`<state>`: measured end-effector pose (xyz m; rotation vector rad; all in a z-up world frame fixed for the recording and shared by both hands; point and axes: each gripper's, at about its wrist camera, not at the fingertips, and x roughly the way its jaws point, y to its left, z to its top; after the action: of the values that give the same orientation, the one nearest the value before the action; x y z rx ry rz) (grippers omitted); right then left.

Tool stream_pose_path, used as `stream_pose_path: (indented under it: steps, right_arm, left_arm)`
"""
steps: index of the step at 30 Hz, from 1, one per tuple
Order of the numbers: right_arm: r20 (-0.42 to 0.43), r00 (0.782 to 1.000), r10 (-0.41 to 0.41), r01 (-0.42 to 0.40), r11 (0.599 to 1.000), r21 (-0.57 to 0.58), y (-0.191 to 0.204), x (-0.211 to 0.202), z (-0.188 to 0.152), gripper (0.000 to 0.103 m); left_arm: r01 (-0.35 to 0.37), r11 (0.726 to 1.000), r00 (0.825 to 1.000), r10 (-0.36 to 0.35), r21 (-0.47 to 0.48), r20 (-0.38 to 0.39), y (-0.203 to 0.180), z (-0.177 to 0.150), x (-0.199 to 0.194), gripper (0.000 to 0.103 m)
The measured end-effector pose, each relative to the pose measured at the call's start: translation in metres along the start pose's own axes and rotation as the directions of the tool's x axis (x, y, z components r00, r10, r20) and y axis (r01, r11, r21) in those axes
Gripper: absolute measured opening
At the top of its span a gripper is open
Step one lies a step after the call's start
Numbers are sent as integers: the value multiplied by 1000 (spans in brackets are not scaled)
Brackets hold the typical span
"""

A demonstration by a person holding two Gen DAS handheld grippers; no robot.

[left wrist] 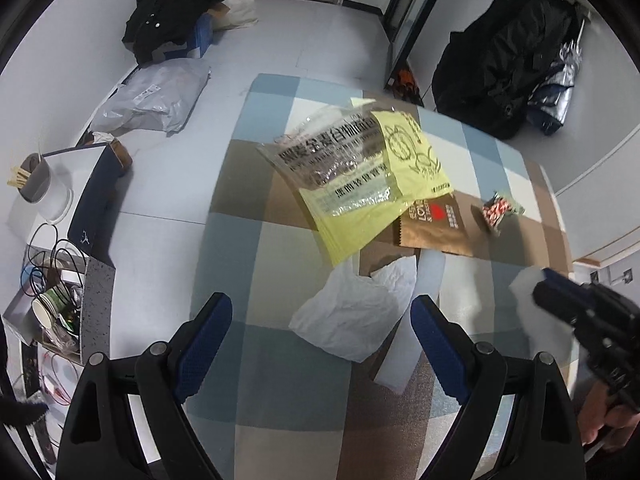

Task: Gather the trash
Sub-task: 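Close the left gripper on the white crumpled plastic while the right gripper holds the foam strip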

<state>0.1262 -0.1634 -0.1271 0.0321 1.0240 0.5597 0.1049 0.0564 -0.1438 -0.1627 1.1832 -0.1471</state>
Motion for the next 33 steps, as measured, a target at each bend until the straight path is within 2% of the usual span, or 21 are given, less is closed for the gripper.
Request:
stream_pose_path:
  steps: [4, 6, 8, 12, 20, 29, 33]
  right_arm:
    - [11, 1000, 0, 0, 1000, 1, -6, -7, -2, 21]
    - [19, 1000, 1, -1, 1000, 3, -7, -8, -2, 21]
    - [26, 1000, 4, -4, 1000, 9, -8, -11, -1, 21]
    - [28, 1000, 8, -8, 1000, 16, -10, -12, -1, 21]
    - [24, 1000, 8, -8, 1000, 28, -15, -11, -3, 21]
    - [21, 1000, 2, -2, 1000, 27, -15, -12, -6, 21]
    - [19, 1000, -8, 8, 1000, 26, -14, -11, -6, 21]
  left_arm:
    - [-18, 999, 1000, 18, 27, -24, -4, -1, 8, 88]
    - [-48, 998, 998, 50, 38, -36, -5, -1, 12, 85]
    - [-48, 998, 998, 50, 47, -42, -6, -1, 13, 83]
    - [-66, 996, 997, 68, 61, -38, -10, 1, 15, 80]
    - [-111, 985, 993, 115, 130, -21, -25, 2, 16, 51]
    - [-93, 981, 995, 98, 170, -23, -30, 1, 15, 18]
    - [-81, 979, 996, 87, 188, -25, -35, -1, 15, 12]
